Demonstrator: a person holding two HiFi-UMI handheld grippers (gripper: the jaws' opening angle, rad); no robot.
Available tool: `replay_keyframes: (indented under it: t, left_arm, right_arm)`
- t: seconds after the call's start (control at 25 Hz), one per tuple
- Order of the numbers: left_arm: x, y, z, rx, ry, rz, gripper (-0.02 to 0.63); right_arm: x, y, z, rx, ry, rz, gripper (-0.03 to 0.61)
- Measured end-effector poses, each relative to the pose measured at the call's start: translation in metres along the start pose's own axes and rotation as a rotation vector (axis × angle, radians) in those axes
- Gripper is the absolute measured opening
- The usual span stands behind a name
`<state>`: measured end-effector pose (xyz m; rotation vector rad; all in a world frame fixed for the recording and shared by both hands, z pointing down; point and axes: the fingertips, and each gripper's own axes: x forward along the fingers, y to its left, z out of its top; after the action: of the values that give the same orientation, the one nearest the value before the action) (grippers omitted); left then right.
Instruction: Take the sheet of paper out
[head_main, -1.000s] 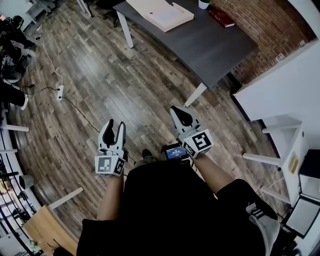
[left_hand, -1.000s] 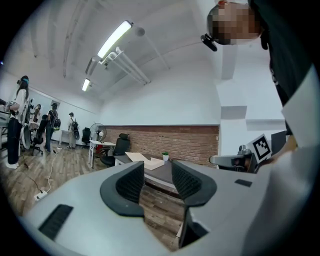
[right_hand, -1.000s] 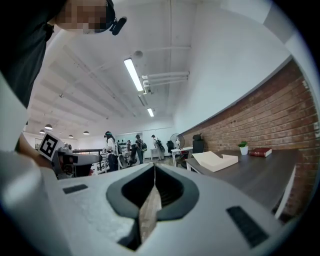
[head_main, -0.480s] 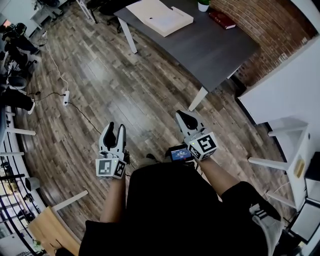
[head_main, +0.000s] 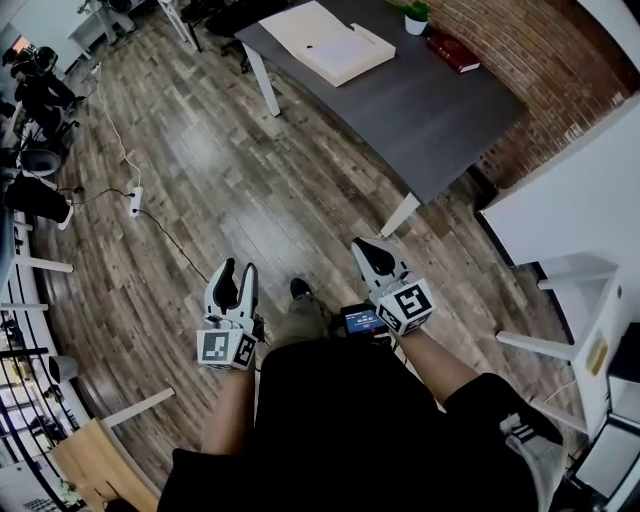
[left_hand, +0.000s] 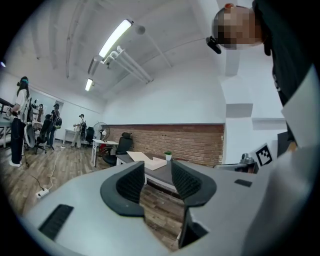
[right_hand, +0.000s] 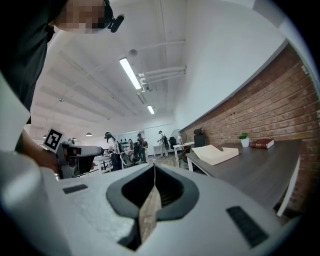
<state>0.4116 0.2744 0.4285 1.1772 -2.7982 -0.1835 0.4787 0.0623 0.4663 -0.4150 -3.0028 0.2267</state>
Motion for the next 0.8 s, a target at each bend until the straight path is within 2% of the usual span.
replay_keyframes:
  t: [0.28, 0.8]
  left_arm:
    - [0.051, 0.031, -0.004, -0.047, -0.001, -0.009, 0.152]
    - [0.177, 0.163, 0.012, -0.018, 0.021, -0.077, 0.152]
  right_arm:
    - [0.047, -0.029, 0.007, -0.023, 0.023, -0.013, 0.008]
    - [0.230, -0.067, 0.049, -0.072, 0.033, -0.061, 0.008]
